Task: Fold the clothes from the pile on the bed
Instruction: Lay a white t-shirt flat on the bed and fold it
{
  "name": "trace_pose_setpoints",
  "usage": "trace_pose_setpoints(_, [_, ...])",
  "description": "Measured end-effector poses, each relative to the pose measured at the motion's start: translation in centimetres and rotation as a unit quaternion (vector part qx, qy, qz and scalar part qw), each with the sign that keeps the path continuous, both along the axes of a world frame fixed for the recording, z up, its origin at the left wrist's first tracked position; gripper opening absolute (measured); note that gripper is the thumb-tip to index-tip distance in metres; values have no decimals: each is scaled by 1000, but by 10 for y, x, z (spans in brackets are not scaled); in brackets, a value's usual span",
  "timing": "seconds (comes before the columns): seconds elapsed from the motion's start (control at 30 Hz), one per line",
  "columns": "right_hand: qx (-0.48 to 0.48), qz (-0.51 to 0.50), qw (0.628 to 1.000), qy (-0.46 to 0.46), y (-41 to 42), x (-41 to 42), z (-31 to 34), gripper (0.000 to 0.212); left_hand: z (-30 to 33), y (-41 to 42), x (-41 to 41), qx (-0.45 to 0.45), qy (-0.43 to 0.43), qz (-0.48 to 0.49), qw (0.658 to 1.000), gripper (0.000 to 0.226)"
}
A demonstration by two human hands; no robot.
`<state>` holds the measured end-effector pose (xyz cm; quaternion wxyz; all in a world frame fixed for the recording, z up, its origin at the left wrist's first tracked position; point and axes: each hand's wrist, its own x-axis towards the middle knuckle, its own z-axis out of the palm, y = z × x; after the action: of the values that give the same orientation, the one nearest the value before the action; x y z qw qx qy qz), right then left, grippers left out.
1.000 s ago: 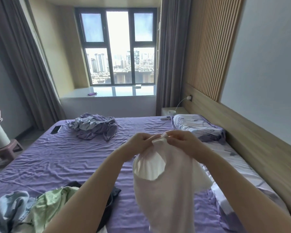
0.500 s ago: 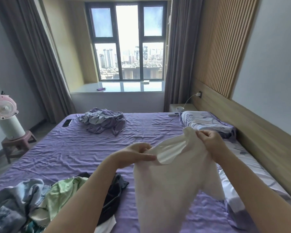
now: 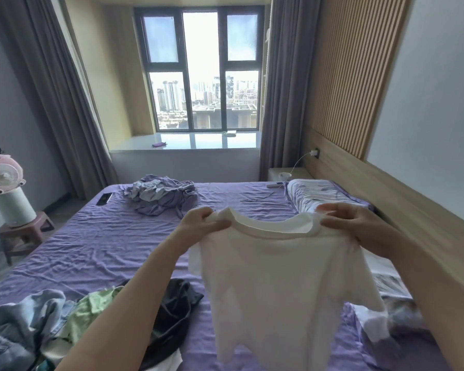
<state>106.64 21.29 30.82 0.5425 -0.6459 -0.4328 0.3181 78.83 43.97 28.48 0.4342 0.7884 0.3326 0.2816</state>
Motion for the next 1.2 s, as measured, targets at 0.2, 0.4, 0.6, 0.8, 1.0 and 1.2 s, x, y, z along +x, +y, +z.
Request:
trace_pose_setpoints(0.2, [8, -63, 996, -59, -6, 15, -1, 14, 25, 8, -10, -29, -41, -54, 997, 22])
trace_pose_setpoints(0.4, [17, -110, 989, -93, -4, 15, -2, 9, 43, 15, -18, -76, -48, -120, 989, 27])
trace_pose_setpoints(0.6, [-23, -40, 968, -248, 3, -3, 10, 10, -14, -19, 20, -19, 155, -192, 969, 46])
trace_pose_setpoints(0.8, [-29, -50, 959, -277, -11, -2, 32, 16, -70, -79, 70, -31, 152, -220, 963, 76])
trace_pose_setpoints(1.0, [5, -89, 964, -249, -42, 17, 57, 12, -74, -95, 103, 47, 149, -224, 962, 97])
trace_pose_setpoints(1.2, [68, -77, 979, -177, -68, 23, 81, 20, -61, -83, 105, -65, 77, -192, 976, 89])
